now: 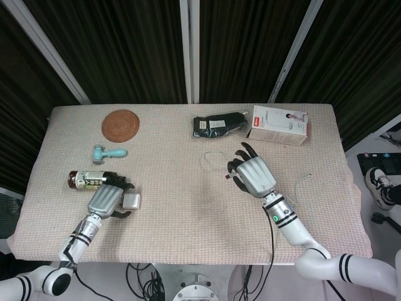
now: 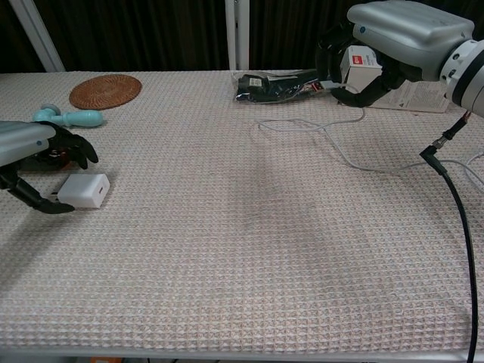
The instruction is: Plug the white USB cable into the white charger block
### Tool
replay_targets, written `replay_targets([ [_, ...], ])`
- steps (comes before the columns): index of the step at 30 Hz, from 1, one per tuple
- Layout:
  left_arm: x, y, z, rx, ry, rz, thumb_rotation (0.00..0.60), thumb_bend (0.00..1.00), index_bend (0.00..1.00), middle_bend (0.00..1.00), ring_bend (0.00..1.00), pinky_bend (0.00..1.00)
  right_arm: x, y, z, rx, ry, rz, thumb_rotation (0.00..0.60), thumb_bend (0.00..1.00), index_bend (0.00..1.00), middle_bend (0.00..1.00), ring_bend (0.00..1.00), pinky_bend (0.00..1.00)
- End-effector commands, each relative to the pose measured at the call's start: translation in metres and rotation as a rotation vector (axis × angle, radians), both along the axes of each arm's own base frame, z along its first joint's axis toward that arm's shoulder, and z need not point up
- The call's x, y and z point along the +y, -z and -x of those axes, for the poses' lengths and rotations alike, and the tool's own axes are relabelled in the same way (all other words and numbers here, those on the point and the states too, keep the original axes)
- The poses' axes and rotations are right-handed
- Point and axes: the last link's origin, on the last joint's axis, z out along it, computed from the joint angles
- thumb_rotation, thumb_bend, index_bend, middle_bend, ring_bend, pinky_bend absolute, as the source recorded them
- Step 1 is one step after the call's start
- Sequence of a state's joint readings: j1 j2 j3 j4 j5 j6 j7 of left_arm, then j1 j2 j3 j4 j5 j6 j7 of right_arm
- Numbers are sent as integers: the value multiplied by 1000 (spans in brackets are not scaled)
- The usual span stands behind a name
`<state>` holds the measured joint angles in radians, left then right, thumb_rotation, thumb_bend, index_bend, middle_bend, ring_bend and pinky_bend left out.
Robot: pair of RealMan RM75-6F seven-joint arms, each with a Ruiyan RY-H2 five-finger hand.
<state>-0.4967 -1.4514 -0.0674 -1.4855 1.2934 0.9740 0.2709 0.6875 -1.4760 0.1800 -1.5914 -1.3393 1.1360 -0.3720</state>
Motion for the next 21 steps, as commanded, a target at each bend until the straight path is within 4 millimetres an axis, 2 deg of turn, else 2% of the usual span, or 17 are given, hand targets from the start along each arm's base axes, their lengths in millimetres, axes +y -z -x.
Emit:
replay_targets([
  [1, 0, 3, -1, 9, 2, 19, 503, 175, 267, 292, 115, 63, 0, 0, 2, -3, 5, -1, 600, 327, 567, 513, 243, 112],
  [7, 2, 5, 1, 54, 24, 2, 486, 216, 290, 299, 115, 63, 0, -1, 5, -13, 14, 1, 600, 327, 572, 515, 245, 112],
  [21, -4, 8, -2, 100, 75, -29, 487, 222, 314, 317, 115, 61, 0, -2, 13, -29, 41, 1, 600, 327, 574, 516, 247, 112],
])
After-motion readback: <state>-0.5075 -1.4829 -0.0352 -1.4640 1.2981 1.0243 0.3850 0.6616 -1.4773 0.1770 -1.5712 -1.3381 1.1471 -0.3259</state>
